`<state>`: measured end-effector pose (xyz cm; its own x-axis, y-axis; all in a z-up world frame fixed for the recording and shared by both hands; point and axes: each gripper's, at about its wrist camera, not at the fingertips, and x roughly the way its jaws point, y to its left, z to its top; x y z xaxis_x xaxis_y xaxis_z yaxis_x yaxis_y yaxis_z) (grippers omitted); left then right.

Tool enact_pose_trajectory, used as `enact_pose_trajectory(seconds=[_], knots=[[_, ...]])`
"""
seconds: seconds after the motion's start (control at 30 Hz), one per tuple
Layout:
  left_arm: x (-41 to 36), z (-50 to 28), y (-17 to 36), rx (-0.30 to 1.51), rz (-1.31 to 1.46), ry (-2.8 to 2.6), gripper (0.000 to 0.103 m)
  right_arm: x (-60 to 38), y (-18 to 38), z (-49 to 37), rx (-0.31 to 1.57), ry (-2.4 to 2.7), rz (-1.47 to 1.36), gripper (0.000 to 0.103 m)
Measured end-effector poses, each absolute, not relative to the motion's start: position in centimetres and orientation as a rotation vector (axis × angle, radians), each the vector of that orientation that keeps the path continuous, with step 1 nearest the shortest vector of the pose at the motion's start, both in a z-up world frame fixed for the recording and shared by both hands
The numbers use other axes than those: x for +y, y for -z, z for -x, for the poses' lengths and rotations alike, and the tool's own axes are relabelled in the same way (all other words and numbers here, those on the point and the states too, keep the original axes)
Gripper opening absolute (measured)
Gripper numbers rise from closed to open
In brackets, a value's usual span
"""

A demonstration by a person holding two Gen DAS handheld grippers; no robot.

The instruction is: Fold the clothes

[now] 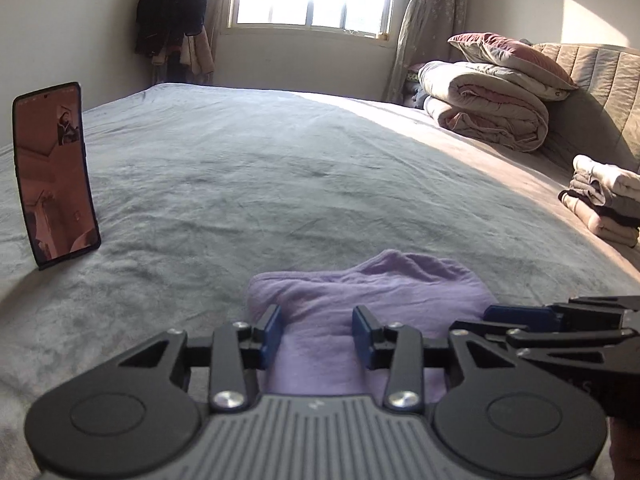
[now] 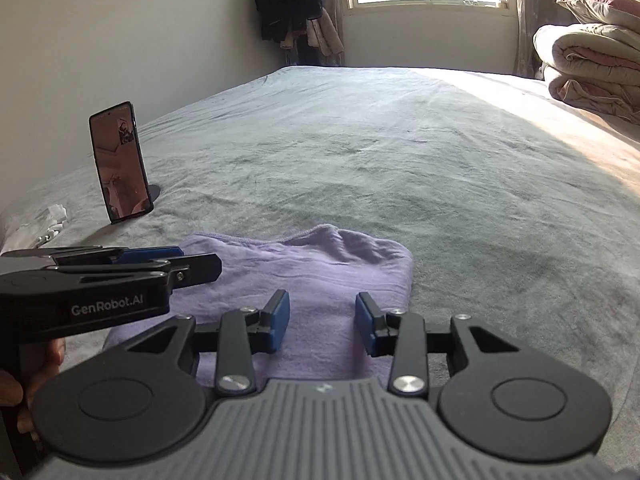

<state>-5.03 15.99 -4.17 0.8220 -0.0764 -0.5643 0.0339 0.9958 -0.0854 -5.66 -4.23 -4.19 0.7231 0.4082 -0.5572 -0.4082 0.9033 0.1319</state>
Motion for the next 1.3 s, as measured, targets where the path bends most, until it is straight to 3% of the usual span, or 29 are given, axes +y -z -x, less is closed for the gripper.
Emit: enact_pose_trajectory(seconds=[0.1,0.67,1.03,1.3], knots=[[16.6,5.1,5.1,0.609,0.078,0.053,0.053,-4.1,5.1,5.8,0.621,-0.449,0.036,0.035],[17.1,8.3,3.3,0.659,0.093,0.039,0.053,-8.5,5.0,9.6,0.678,-0.469,0.017,0.038],[18.6,9.6,1.5,0.772,0.009,0.164,0.062,-11.1,4.1,8.7,0.792,-0.499,-0.056,0.044],[22.2,7.2,2.6,0.853,0.408,0.293,0.064,-13.4,4.5,5.5,0.889,-0.538,-0.348,0.044]])
